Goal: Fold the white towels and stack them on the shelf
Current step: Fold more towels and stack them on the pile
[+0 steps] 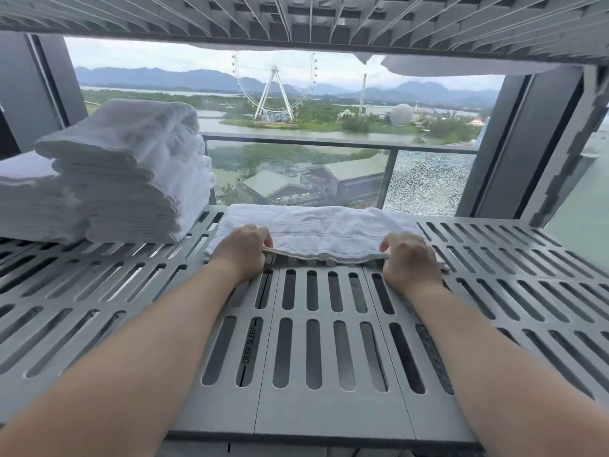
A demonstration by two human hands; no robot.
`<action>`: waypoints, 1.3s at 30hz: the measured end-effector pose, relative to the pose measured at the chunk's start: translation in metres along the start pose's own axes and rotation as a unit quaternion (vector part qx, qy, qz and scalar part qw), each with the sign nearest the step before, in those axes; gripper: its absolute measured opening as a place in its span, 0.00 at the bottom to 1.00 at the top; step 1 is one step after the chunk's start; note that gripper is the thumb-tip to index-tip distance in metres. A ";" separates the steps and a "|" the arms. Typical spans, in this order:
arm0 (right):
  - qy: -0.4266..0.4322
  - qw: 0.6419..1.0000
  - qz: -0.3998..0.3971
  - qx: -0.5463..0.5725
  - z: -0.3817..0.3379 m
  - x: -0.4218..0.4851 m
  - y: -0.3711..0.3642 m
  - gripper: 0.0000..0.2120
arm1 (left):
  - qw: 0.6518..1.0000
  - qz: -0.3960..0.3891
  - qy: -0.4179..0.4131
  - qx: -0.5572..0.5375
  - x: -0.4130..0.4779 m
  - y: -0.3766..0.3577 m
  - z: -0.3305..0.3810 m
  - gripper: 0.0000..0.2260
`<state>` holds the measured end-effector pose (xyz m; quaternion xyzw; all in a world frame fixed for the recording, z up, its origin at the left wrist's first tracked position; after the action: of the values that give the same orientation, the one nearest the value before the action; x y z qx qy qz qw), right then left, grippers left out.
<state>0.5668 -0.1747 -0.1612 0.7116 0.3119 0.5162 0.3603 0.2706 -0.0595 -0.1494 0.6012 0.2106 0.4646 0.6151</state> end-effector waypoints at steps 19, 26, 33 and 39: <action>-0.048 0.999 -0.002 0.011 -0.013 -0.022 0.022 0.13 | 0.988 0.111 -0.032 0.104 -0.030 0.007 0.002 0.13; -0.033 0.999 0.015 0.011 -0.017 -0.075 0.052 0.13 | 0.989 0.084 -0.017 0.119 -0.090 0.026 0.024 0.12; -0.010 0.998 0.052 0.025 -0.021 -0.141 0.088 0.13 | 0.987 0.111 0.033 0.115 -0.155 0.041 0.042 0.14; -0.001 0.998 0.063 -0.005 -0.024 -0.182 0.114 0.11 | 0.977 0.133 -0.013 0.168 -0.200 0.054 0.049 0.13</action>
<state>0.5025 -0.3807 -0.1541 0.7286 0.2638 0.5384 0.3312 0.1973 -0.2589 -0.1492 0.7248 0.1961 0.4919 0.4407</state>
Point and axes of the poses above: each hand's wrist, its own x-axis towards the middle knuckle, its own y-axis out of the back of the hand, z = x × y, the point moved 1 cm from there along x, towards the middle knuckle, and after that the axes turned 3 degrees about x, right-handed, at the moved point
